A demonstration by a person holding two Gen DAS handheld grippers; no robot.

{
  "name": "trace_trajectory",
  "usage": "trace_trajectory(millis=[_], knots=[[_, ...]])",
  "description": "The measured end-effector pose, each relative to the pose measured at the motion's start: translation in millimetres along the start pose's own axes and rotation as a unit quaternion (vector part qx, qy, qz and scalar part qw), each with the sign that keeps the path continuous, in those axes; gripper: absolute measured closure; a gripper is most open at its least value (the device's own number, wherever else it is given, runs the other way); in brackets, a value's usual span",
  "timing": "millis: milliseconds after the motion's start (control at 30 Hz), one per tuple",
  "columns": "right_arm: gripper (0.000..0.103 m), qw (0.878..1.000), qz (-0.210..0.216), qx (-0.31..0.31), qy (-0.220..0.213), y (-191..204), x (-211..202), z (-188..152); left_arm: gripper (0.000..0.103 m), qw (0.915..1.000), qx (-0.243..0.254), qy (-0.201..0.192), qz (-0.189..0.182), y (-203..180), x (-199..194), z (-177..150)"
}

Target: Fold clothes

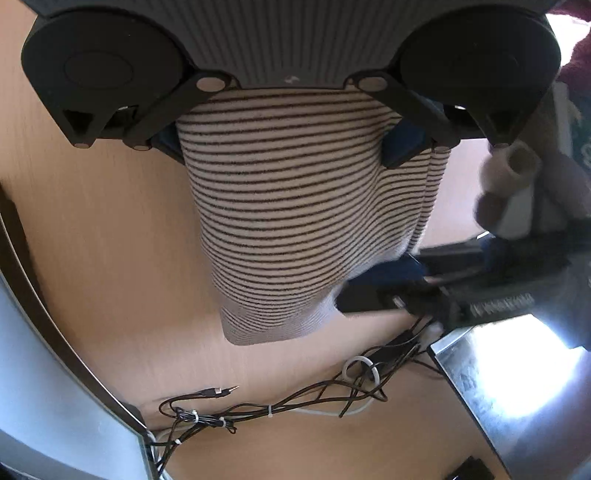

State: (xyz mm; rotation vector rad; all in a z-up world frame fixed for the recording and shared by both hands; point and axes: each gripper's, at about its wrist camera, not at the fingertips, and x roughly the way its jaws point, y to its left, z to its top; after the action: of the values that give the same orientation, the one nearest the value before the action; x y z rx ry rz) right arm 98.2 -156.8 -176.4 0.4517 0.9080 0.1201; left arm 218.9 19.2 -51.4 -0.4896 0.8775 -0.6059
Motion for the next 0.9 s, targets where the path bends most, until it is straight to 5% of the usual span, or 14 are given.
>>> trace_trajectory(millis=[133, 200, 300, 433, 500, 567, 633, 833, 900], knots=[[0.0, 1.0, 0.006, -0.013, -0.003, -1.2, -5.9, -0.8, 0.014, 0.9996, -0.006, -0.026, 0.012, 0.4, -37.3, -2.8], [0.0, 1.0, 0.009, -0.016, -0.002, -2.2, -8.3, -0.8, 0.009, 0.9997, 0.002, -0.013, 0.021, -3.7, -48.0, -14.0], [0.0, 0.999, 0.0, -0.041, -0.01, 0.8, -21.5, 2.1, 0.011, 0.9996, 0.014, 0.017, 0.017, -11.9, -53.6, -38.1], [0.0, 0.994, -0.029, -0.084, -0.057, 11.0, -46.9, 10.2, 0.035, 0.9983, 0.044, 0.038, 0.008, -26.5, -51.8, -64.9], [0.011, 0.989, -0.037, -0.113, -0.093, 20.6, -58.2, 19.1, 0.041, 0.9966, 0.072, 0.037, 0.012, -35.0, -50.1, -72.1], [0.043, 0.984, -0.031, -0.143, -0.106, 34.9, -59.4, 26.1, 0.051, 0.9961, 0.079, 0.04, 0.005, -35.2, -49.8, -75.0], [0.049, 0.984, -0.026, -0.149, -0.091, 42.8, -46.3, 36.0, 0.053, 0.9958, 0.08, 0.044, -0.003, -34.1, -48.8, -77.5], [0.047, 0.965, -0.1, -0.239, -0.046, 68.1, 2.7, 32.6, 0.052, 0.9957, 0.075, 0.053, 0.008, -28.7, -42.7, -83.0], [0.053, 0.966, -0.075, -0.242, -0.048, 76.3, -8.6, 42.7, 0.052, 0.996, 0.073, 0.052, 0.006, -27.4, -45.2, -84.0]])
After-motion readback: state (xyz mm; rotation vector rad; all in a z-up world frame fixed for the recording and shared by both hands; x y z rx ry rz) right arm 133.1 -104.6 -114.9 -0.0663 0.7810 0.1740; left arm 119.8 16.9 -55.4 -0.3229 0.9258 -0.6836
